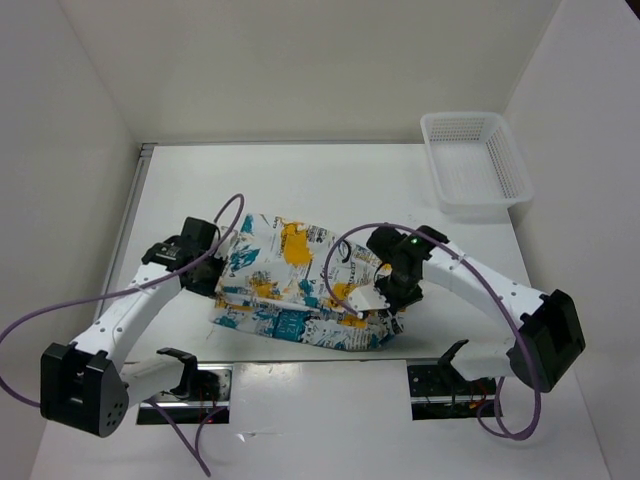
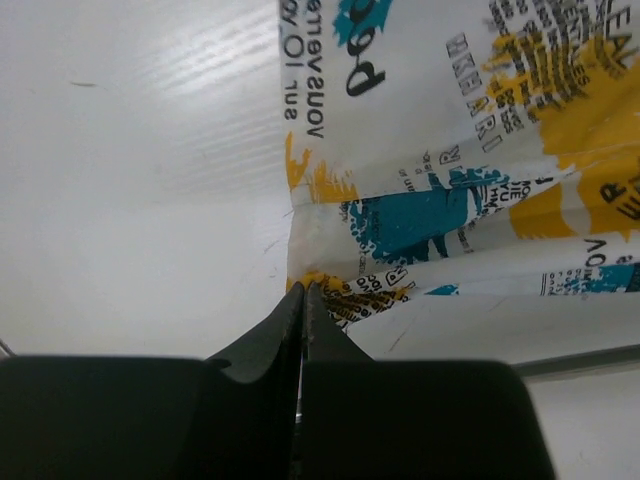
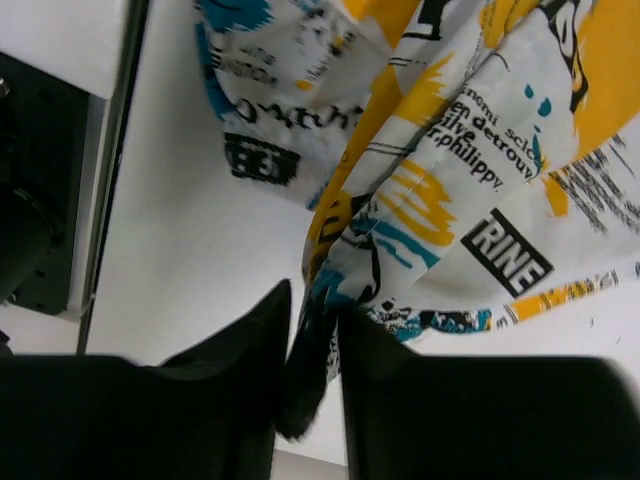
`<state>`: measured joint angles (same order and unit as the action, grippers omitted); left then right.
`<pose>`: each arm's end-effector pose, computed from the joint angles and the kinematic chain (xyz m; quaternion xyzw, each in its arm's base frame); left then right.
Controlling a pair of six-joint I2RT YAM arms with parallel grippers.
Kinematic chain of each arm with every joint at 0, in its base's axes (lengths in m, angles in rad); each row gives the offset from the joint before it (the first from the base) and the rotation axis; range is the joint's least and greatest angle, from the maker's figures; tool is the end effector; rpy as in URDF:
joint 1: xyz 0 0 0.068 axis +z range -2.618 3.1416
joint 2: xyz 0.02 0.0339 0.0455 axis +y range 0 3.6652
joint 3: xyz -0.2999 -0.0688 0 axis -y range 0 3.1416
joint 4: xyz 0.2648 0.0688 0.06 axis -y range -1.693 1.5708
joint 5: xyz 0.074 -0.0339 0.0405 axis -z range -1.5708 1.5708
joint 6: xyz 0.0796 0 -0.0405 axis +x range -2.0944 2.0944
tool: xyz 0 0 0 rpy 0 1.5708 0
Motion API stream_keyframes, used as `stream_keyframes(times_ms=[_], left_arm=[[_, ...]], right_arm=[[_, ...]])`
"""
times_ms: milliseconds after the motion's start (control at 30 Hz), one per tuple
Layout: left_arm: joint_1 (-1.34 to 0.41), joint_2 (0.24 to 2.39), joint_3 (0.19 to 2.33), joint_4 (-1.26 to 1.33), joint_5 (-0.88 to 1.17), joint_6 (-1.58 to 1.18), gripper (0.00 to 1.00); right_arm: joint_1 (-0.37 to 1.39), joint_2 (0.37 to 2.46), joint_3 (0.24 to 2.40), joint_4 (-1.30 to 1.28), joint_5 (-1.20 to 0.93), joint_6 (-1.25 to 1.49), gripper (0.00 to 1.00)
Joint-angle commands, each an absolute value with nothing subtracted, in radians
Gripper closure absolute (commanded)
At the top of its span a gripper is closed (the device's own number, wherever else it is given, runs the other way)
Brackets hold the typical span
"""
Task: Fold and stack the shorts
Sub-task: Fold the shorts
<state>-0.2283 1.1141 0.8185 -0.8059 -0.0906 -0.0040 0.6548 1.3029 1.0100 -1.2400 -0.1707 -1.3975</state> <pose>0.2236 -0.0446 0.2262 0.0983 0.9667 0.0168 0.2358 0.1641 0.1430 0.2314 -0.8529 0.5148 0.0726 0.0485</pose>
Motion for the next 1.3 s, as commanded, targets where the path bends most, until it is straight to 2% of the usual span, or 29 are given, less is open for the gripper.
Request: stream_keyframes(times_ms=[0, 33, 133, 200, 333, 367, 433, 467, 600, 633, 700, 733, 833, 1033, 1267], left_arm=[[-0.261, 1.098, 0.764, -0.861, -0.077, 0.0, 0.98], [-0.274, 1.098, 0.75, -0.851, -0.077, 0.0, 0.93], [-0.275, 1.088, 0.704, -0.815, -0.087, 0.0, 0.78], [-0.275, 1.078, 0.681, -0.802, -0.119, 0.0, 0.7], [-0.236, 1.078, 0.753, -0.802, -0.124, 0.0, 0.65], [-0.226, 1.101, 0.787, -0.784, -0.115, 0.0, 0.61], [-0.204, 1.15, 0.898, -0.723, -0.055, 0.0, 0.55], [-0.204, 1.172, 0.931, -0.677, -0.032, 0.0, 0.51], [-0.23, 1.326, 1.012, -0.6, 0.023, 0.0, 0.51], [-0.241, 1.347, 1.012, -0.574, 0.023, 0.0, 0.51], [-0.288, 1.385, 0.98, -0.551, 0.049, 0.0, 0.51], [-0.304, 1.394, 0.967, -0.517, 0.063, 0.0, 0.49], [-0.324, 1.44, 0.92, -0.483, 0.129, 0.0, 0.45], [-0.324, 1.568, 0.851, -0.324, 0.022, 0.0, 0.44], [-0.324, 1.713, 0.874, -0.197, -0.075, 0.0, 0.41]], right_arm=[[0.744, 1.281, 0.976, -1.298, -0.167, -1.408, 0.67], [0.761, 1.281, 0.976, -1.286, -0.184, -1.388, 0.58], [0.772, 1.29, 0.985, -1.261, -0.239, -1.375, 0.48], [0.772, 1.29, 1.032, -1.25, -0.259, -1.356, 0.48], [0.772, 1.27, 1.198, -1.295, -0.389, -1.276, 0.47], [0.772, 1.27, 1.272, -1.26, -0.417, -1.238, 0.47], [0.762, 1.25, 1.296, -1.13, -0.452, -1.037, 0.48], [0.744, 1.25, 1.283, -0.977, -0.462, -0.987, 0.48], [0.638, 1.301, 1.082, -0.643, -0.353, -0.779, 0.43], [0.638, 1.313, 1.05, -0.602, -0.327, -0.779, 0.46], [0.673, 1.313, 0.949, -0.534, -0.264, -0.775, 0.62], [0.673, 1.322, 0.924, -0.503, -0.217, -0.761, 0.75], [0.673, 1.386, 0.897, -0.462, -0.189, -0.739, 0.87], [0.664, 1.595, 0.916, -0.416, -0.167, -0.706, 0.89], [0.562, 1.848, 1.109, -0.377, -0.071, -0.687, 0.91]])
